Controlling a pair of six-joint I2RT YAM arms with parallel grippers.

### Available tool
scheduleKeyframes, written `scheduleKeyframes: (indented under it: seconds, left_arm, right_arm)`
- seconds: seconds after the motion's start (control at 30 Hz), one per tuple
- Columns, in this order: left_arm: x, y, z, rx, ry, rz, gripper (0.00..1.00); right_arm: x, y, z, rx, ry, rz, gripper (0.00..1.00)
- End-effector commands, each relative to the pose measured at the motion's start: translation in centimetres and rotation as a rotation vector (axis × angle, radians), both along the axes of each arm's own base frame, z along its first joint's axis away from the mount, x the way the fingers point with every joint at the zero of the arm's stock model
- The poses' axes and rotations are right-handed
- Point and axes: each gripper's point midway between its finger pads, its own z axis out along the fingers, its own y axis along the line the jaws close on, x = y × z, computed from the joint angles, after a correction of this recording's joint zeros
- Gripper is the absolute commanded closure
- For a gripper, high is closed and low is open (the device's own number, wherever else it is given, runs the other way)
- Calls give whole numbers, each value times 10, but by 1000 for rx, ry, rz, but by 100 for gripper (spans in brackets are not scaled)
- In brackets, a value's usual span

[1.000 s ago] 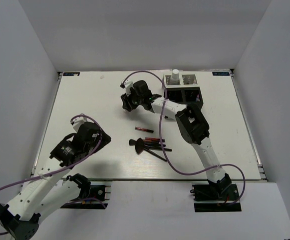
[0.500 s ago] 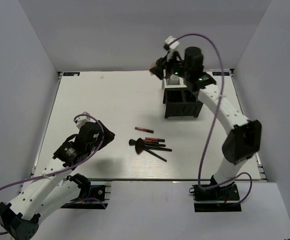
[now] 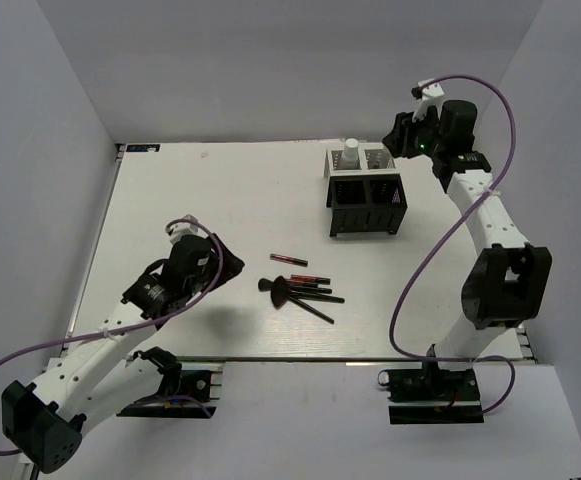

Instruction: Organize the makeup

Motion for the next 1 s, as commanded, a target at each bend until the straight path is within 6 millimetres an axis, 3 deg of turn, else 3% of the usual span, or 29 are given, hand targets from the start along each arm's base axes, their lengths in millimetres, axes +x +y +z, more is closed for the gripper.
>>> scheduleKeyframes:
  seconds: [0.0, 0.1, 0.13, 0.17, 0.2, 0.37, 0.5, 0.9, 0.97]
  left_arm:
    - [5, -6, 13, -14, -39, -27, 30]
    - [5, -5, 13, -13, -38, -24, 30]
    - [5, -5, 14, -15, -39, -23, 30]
    - [4, -4, 13, -16, -39, -22, 30]
    - [4, -5, 13, -18, -36, -22, 30]
    - [2, -3, 12, -26, -31, -11, 30]
    - [0, -1, 12, -29, -29, -1, 30]
    - [2, -1, 12, -16, -14, 4, 30]
    - [2, -4, 12, -14, -14, -3, 30]
  right_arm:
    - [13, -4, 8, 22, -23, 6, 100]
    - [27, -3, 1, 24, -16, 27, 100]
    - [33, -3, -10, 21, 3, 32, 100]
    - [37, -2, -5, 22, -8, 40, 100]
    - [43, 0, -15, 24, 9, 49, 100]
    - [63, -2, -24, 18, -1, 35, 100]
    - [77, -5, -44, 2, 11, 12, 100]
    - [102, -9, -75, -48, 15, -18, 100]
    - [104, -12, -79, -58, 16, -25, 88]
